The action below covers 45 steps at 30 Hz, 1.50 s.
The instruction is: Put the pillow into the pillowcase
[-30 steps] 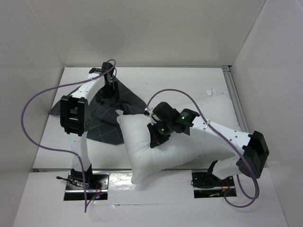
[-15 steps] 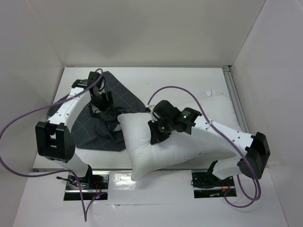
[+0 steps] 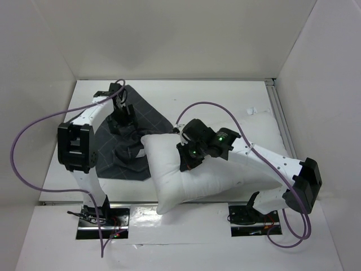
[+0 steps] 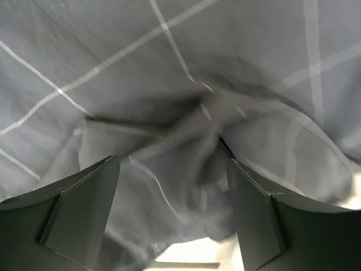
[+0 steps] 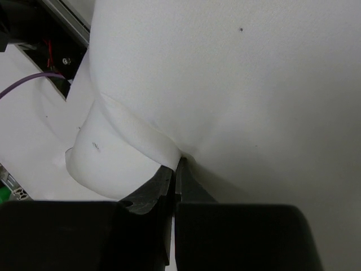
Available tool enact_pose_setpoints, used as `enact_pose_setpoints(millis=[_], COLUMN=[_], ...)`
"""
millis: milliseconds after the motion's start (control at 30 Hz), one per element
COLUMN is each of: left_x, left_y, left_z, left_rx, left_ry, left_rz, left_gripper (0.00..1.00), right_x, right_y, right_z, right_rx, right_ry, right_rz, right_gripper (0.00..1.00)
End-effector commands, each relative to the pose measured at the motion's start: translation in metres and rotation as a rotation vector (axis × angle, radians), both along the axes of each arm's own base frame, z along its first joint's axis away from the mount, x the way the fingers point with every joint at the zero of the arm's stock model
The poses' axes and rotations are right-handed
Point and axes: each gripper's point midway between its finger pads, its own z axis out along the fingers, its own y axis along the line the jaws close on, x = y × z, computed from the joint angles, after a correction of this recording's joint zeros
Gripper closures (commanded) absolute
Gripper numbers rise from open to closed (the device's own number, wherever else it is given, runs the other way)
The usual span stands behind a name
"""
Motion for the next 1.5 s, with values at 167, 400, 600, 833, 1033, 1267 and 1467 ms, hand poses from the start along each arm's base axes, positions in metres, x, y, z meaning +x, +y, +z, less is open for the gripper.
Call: enact_pose_setpoints(millis=[167, 400, 600, 833, 1033, 1267, 1467], left_x=[0.008, -0.009, -0.001, 0.02, 0.03, 0.028, 0.027], left_y=[0.011, -0.009, -0.019, -0.024, -0.037, -0.06, -0.087], left_z=[-0.038, -0.039, 0.006, 0.092, 0.142, 0.174, 0.178], left_rx=[0.014, -0.119, -0.176, -0.2, -0.268, -0.322, -0.308], left_ry=[0.047, 0.093, 0.022, -0.203, -0.317, -0.372, -0.369], left_rz=[0.01, -0.042, -0.084, -0.124, -0.168, -0.235, -0.297], left_gripper=[0.11, 0.48, 1.0, 1.0, 1.0, 1.0, 1.0], right_x=[0.009, 0.014, 0.019, 0.05, 0.068, 0.089, 0.101], right_y=[-0.012, -0.009, -0.007, -0.016, -0.002, 0.014, 0.049], right_z=[-0.006, -0.007, 0.0, 0.021, 0.056, 0.08, 0.109], right_rx=[-0.077, -0.084, -0.083, -0.111, -0.048, -0.02, 0.043], right_ry=[-0.026, -0.036, -0.063, -0.199, -0.271, -0.338, -0.397], right_rz=[-0.022, -0.019, -0.008, -0.145, -0.174, -0.19, -0.143], right_gripper=[1.0, 1.0, 1.0, 1.0, 1.0, 1.0, 1.0])
